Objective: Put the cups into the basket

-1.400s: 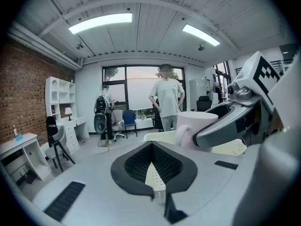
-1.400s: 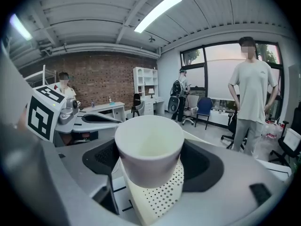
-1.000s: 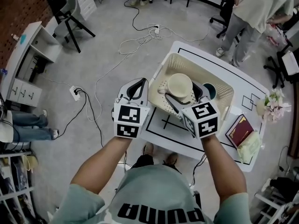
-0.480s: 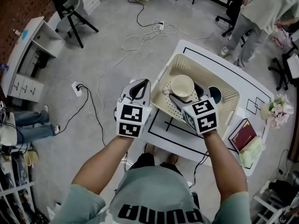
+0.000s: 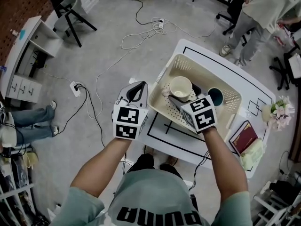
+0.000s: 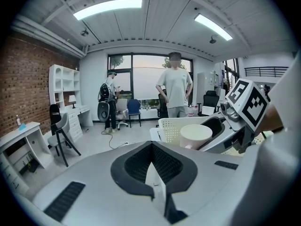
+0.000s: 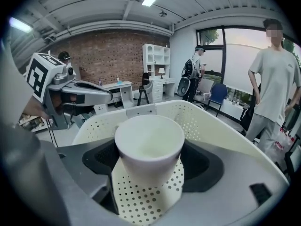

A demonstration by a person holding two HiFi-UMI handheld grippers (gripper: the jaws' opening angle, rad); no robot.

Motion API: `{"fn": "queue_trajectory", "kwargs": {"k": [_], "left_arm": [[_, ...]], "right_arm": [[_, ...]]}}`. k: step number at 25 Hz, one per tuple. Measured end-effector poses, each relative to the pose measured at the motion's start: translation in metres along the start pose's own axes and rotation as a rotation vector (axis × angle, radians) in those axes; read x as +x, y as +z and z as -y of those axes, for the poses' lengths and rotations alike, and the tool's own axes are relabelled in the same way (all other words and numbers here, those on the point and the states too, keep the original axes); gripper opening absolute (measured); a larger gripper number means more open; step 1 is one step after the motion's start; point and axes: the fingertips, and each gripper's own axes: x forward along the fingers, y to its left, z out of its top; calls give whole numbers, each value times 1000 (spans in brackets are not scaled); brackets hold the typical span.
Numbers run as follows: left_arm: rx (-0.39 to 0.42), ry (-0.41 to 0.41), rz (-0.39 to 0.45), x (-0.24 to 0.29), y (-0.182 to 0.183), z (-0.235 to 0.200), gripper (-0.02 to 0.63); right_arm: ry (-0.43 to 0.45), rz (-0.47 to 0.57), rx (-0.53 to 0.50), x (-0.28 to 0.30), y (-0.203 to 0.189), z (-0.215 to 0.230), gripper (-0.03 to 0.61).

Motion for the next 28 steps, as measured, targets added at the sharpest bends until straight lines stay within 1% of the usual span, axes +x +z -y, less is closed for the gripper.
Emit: {"fn": "queue_trajectory", "kwargs": {"k": [10,17,28], "left_arm": [[-6,-13,-13,6,-8,0,6],[-7,-24,-21,10,-12,1,6],[-15,-32,-15,10,-10,3,6]], "right_arm": [[46,-47,-30,24,-19,-2,387],[65,-50,-33,32,-30,-3,387],[96,-103,-63,35,-50,-9,387]]}}
